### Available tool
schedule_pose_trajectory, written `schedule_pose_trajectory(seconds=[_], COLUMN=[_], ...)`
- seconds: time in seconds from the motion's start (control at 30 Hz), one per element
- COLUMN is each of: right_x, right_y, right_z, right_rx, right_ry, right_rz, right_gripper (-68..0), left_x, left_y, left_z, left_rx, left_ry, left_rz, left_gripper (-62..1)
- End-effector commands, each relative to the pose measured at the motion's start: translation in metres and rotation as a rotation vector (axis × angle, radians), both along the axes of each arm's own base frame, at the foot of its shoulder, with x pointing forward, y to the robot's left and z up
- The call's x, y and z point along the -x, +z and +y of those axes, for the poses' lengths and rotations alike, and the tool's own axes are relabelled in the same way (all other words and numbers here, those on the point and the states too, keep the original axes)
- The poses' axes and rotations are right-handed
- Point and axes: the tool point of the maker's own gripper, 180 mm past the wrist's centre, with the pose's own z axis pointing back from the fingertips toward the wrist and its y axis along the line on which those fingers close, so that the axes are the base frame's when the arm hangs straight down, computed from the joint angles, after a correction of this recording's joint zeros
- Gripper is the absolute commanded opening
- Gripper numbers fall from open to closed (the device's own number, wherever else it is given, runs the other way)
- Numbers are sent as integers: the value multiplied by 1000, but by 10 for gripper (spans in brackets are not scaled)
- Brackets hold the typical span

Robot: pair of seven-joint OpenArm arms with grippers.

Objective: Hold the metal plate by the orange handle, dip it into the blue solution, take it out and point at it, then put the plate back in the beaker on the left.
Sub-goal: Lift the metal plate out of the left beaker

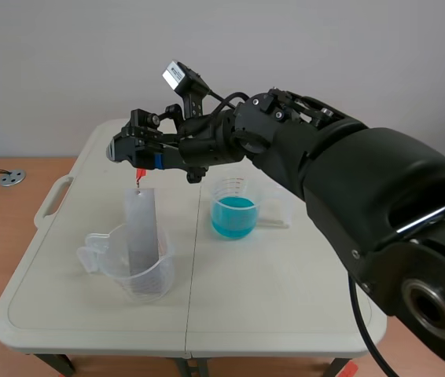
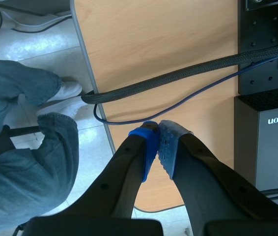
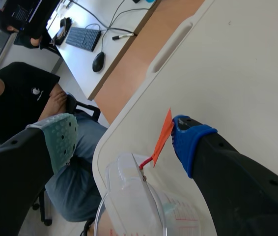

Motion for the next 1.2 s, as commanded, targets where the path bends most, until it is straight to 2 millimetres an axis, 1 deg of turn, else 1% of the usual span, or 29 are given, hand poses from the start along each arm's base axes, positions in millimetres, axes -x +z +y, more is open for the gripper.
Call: schedule_pose_trajectory(seconds=[0.0, 0.1, 0.13, 0.23, 0.37, 0.53, 0.67, 0.8, 1.03, 1.17], right_x=[-4, -2, -2, -2, -2, -2, -2, -2, -1, 2], right_y=[14, 9, 8, 7, 7, 8, 8, 5, 6, 11], right_z=[9, 12, 11, 11, 11, 11, 11, 10, 11, 13], right_rx=[-35, -36, -34, -33, -33, -38, -37, -17, -18, -32], right_ry=[5, 5, 4, 4, 3, -2, -2, 4, 11, 44], right_rz=[-15, 4, 7, 9, 9, 6, 6, -2, -11, -68], right_gripper=[-279, -281, -296, -363, -410, -530, -584, -664, -664, -662], left_x=[1, 1, 1, 1, 1, 1, 1, 1, 1, 1], left_y=[2, 2, 2, 2, 2, 2, 2, 2, 2, 2], left_z=[0, 0, 0, 0, 0, 0, 0, 0, 0, 0], left_rx=[2, 2, 2, 2, 2, 2, 2, 2, 2, 2], left_ry=[4, 4, 4, 4, 4, 4, 4, 4, 4, 4], left_rz=[0, 0, 0, 0, -2, -2, -2, -2, -2, -2], left_gripper=[-590, -590, -590, -590, -590, -590, -590, -590, -590, -590])
